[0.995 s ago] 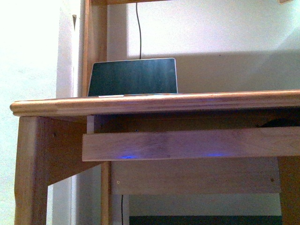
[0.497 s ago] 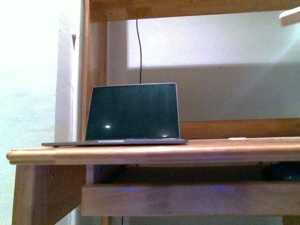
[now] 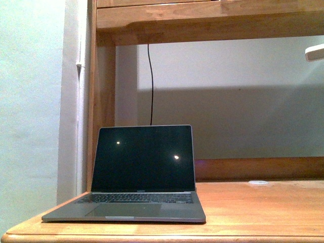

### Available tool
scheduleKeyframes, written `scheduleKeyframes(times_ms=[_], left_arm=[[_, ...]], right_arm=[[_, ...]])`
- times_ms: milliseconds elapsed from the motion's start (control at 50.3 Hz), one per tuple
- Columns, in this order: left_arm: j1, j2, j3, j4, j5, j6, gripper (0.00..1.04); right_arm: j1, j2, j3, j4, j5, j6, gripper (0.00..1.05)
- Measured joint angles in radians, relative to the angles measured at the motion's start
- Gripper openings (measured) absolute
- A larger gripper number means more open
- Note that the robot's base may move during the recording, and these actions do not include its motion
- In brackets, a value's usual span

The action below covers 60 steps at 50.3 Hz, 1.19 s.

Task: Place mouse

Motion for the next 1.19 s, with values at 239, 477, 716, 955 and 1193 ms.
scheduleKeyframes(times_ms=[239, 477, 716, 955, 1193], left_arm=[[0.0, 0.0, 0.0, 0.0, 0.0, 0.0, 0.97], [0.008, 0.446, 0.118, 0.019, 0.11, -0.043, 0.97], [-0.032, 0.937, 0.262, 0.351, 0.137, 0.317, 0.97], [-0.135, 1.298, 0.402, 0.545, 0.191, 0.76, 0.97], [-0.201, 1.548, 0.506, 0.658, 0.268, 1.128, 0.97]], right_arm=[[0.0, 0.0, 0.0, 0.0, 0.0, 0.0, 0.97], [0.0, 0.0, 0.0, 0.0, 0.0, 0.0, 0.97], [0.0, 0.0, 0.0, 0.0, 0.0, 0.0, 0.97], [0.0, 0.0, 0.0, 0.0, 0.0, 0.0, 0.97], [0.0, 0.0, 0.0, 0.0, 0.0, 0.0, 0.97]])
